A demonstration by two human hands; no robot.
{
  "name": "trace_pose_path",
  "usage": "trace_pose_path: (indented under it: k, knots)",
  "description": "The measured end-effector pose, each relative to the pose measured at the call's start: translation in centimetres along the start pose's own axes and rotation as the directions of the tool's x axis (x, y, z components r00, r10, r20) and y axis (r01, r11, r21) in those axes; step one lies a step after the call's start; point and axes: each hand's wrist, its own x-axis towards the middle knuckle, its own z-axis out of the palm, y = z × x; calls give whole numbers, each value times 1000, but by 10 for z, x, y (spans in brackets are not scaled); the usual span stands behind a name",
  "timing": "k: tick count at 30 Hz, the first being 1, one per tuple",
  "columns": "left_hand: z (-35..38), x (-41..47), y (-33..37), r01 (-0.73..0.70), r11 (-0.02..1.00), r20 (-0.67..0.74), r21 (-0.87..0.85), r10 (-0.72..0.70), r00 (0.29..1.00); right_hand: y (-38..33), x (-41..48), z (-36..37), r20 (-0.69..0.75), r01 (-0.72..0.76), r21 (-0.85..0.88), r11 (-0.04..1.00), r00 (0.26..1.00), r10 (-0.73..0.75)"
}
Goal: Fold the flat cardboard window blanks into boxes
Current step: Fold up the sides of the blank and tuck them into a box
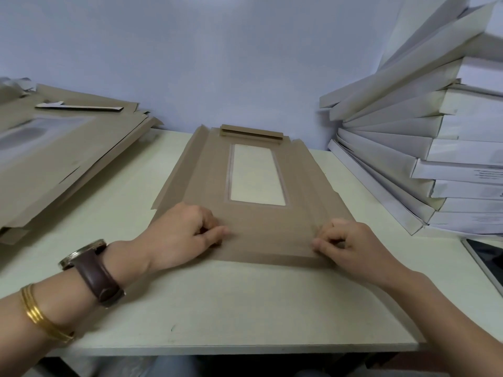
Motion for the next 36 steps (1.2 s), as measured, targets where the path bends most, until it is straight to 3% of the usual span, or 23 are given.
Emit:
trace_pose_path:
  k: [4, 8, 11, 15, 18, 25, 31, 36]
  knots:
    - [1, -1, -5, 30, 998, 6, 53, -31, 1000, 3, -1, 1, -32, -29, -80, 996, 999, 26]
    - [0, -3, -18, 157, 979, -137, 129, -139, 981, 12, -3, -4, -147, -152, -249, 956, 982, 118]
    - [-1, -4, -28, 362, 915, -244, 181, -315, 917, 20, -1, -12, -155, -315, -334, 889, 948, 278]
    - [-6, 3, -35, 574, 808, -175, 136, -551, 816, 27, 5, -15, -81, -455, -376, 807, 884, 460]
    - [-8, 7, -36, 575, 818, -122, 23, -568, 814, 31, 7, -15, -58, -487, -322, 812, 866, 496]
    - [-7, 8, -34, 443, 889, -209, -117, -458, 864, 24, 11, -13, -106, -450, -149, 880, 893, 438]
    - [-6, 10, -27, 400, 905, -184, -146, -422, 888, 19, 13, -6, -159, -375, -108, 921, 921, 356]
    - [-4, 13, -28, 430, 891, -176, -145, -451, 875, 20, 13, 0, -193, -386, 37, 922, 902, 385]
